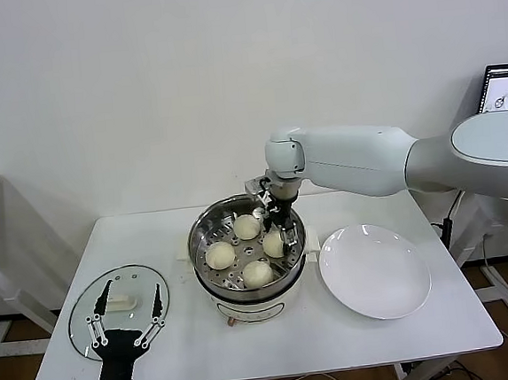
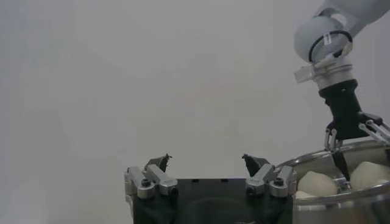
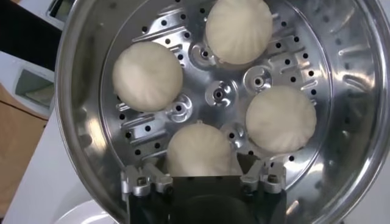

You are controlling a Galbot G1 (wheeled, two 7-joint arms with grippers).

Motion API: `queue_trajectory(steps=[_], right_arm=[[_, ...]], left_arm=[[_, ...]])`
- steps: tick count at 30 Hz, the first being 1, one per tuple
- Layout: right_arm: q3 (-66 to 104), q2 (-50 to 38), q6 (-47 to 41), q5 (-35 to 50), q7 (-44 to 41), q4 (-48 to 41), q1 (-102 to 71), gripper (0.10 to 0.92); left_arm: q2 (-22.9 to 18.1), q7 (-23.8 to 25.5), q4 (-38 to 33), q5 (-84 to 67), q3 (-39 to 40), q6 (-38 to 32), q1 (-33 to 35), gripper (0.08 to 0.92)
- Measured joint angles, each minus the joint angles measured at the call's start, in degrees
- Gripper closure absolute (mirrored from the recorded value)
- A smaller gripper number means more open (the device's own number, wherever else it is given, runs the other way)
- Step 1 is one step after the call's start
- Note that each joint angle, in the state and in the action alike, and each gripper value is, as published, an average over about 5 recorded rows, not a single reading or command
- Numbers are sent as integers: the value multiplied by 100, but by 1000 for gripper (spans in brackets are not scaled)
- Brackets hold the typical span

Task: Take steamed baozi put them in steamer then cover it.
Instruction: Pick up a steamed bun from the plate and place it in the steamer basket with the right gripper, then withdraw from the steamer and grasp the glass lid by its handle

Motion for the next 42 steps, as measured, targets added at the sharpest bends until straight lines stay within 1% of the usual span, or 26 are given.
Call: queue_trajectory(steps=[7,12,16,21,26,29,35,42], right_arm=[[388,-304,117,69,138,264,64,203],[992,-737,344,332,669,541,21,203],[1475,-1164,642,514,1590,800,-97,203],[2126,-1736,1061,644,3289,1137,-519,203],[3151,-2272,1460,673,4969,1460,-1448,203],[3980,-2477,1709,624,5740,1584,-2260,203],[5876,-2590,2243,287,6673,1767,-4142,203],[7865,-2343,2818,-207,7199,1963,-6224,203]], left_arm=[[40,-15,25,50,-17,14,-35,177],[84,-78,87,133,-78,54,-126,177],[113,-172,131,242,-140,152,-229,177],[154,-367,184,445,-216,438,-421,177],[215,-556,274,715,-256,762,-644,177],[272,-604,351,895,-271,887,-787,177],[402,-580,666,1387,-366,944,-1073,177],[564,-532,1315,2274,-523,922,-1377,177]])
